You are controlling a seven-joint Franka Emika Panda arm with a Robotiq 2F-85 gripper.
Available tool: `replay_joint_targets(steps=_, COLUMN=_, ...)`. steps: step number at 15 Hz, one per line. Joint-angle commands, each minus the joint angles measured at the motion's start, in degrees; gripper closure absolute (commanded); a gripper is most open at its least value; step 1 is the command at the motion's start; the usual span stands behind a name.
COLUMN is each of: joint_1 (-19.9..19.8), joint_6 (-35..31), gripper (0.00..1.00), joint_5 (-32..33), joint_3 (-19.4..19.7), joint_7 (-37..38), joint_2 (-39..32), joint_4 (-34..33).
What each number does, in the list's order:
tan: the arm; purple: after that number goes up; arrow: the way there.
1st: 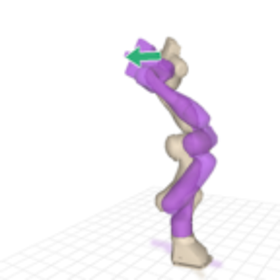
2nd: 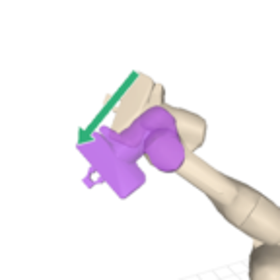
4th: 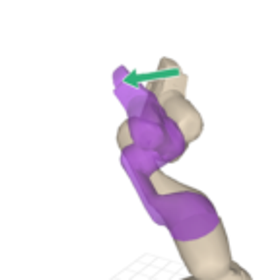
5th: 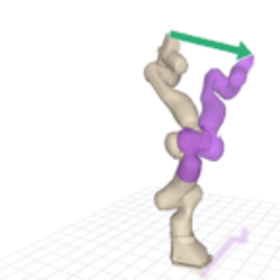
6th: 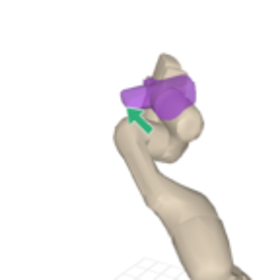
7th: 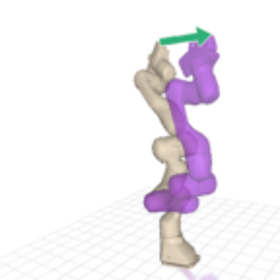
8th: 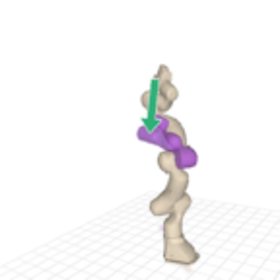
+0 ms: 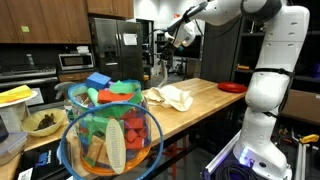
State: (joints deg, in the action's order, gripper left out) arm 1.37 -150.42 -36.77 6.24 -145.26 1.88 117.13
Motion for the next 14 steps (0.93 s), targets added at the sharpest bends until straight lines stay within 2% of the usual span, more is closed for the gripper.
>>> replay_joint_targets(steps=1, joint_1=0.00, joint_6=0.00, gripper=0.99, joint_5=0.00, joint_3=0.00, joint_7=0.00, joint_2=0.00, joint_4=0.00)
replay_joint_targets(steps=2, joint_1=-0.97, joint_6=-0.48, gripper=0.99, joint_5=0.42, joint_3=-1.21, joint_7=0.73, joint_2=0.04, joint_4=0.02)
replay_joint_targets(steps=6, joint_1=-0.34, joint_6=-0.47, gripper=0.99, joint_5=1.12, joint_3=-2.80, joint_7=0.52, joint_2=-0.61, joint_4=-0.03)
replay_joint_targets(steps=14, joint_1=3.60, joint_6=-0.05, gripper=0.99, joint_5=3.32, joint_3=-10.27, joint_7=-1.78, joint_2=-2.93, joint_4=1.91)
